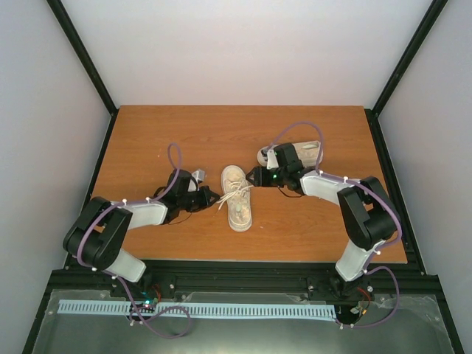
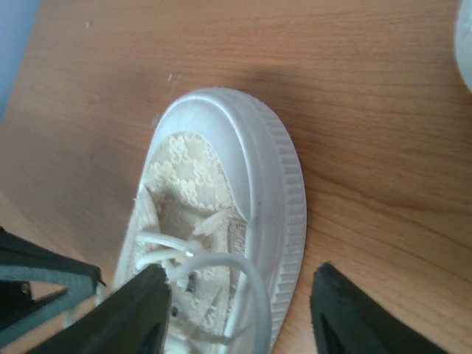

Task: Tie the shoes
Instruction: Tie the shoelace on the shoe.

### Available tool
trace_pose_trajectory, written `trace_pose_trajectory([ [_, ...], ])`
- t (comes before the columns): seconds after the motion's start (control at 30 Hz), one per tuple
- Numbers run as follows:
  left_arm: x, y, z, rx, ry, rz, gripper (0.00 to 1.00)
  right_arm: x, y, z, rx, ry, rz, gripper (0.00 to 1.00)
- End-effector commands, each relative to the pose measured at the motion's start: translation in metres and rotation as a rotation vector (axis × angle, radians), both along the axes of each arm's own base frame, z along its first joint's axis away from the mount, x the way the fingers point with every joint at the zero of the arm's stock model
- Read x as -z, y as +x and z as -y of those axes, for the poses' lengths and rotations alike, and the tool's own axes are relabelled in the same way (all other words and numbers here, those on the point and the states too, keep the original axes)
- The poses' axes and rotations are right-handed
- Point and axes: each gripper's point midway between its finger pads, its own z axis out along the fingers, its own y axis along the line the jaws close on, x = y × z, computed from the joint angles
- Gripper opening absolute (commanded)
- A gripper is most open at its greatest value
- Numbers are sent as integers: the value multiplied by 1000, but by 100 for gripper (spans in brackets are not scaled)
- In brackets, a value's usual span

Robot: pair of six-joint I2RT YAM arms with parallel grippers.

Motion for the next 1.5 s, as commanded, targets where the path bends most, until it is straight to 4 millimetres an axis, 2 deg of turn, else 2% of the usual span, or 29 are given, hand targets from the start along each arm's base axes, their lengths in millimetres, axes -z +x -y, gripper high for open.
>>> trace_pose_trajectory([
  [0.0, -22, 16, 13, 76, -18, 69, 1, -37, 4, 8, 1, 30, 107, 62],
  [0.07, -23, 18, 15, 89, -13, 68, 1, -48, 0, 19, 27, 36, 141, 71],
  [0.17, -24, 20, 17, 100, -7, 68, 1, -51, -14, 33, 37, 42, 182, 74],
  [0.23, -23, 20, 18, 105, -6, 66, 1, -40, -33, 36, 9, 57, 182, 72],
  [0.33, -21, 21, 19, 110, -6, 61, 1, -34, -59, 27, -83, 136, 187, 66],
  [0.43, -20, 21, 19, 111, -7, 56, 1, -22, -69, 17, -147, 124, 177, 60],
  [0.63, -22, 23, 20, 115, -4, 59, 1, -18, -57, 6, -187, 85, 221, 57],
  [0.87, -20, 25, 23, 124, -3, 52, 1, -5, -42, -3, -241, 40, 227, 56],
  [1.13, -19, 28, 25, 131, -4, 48, 1, 10, -43, -9, -306, 24, 197, 55],
  [1.3, -19, 29, 26, 138, -9, 47, 1, 17, -44, -14, -331, 32, 174, 48],
  [1.47, -20, 30, 27, 141, -9, 50, 1, 19, -47, -16, -346, 43, 166, 34],
])
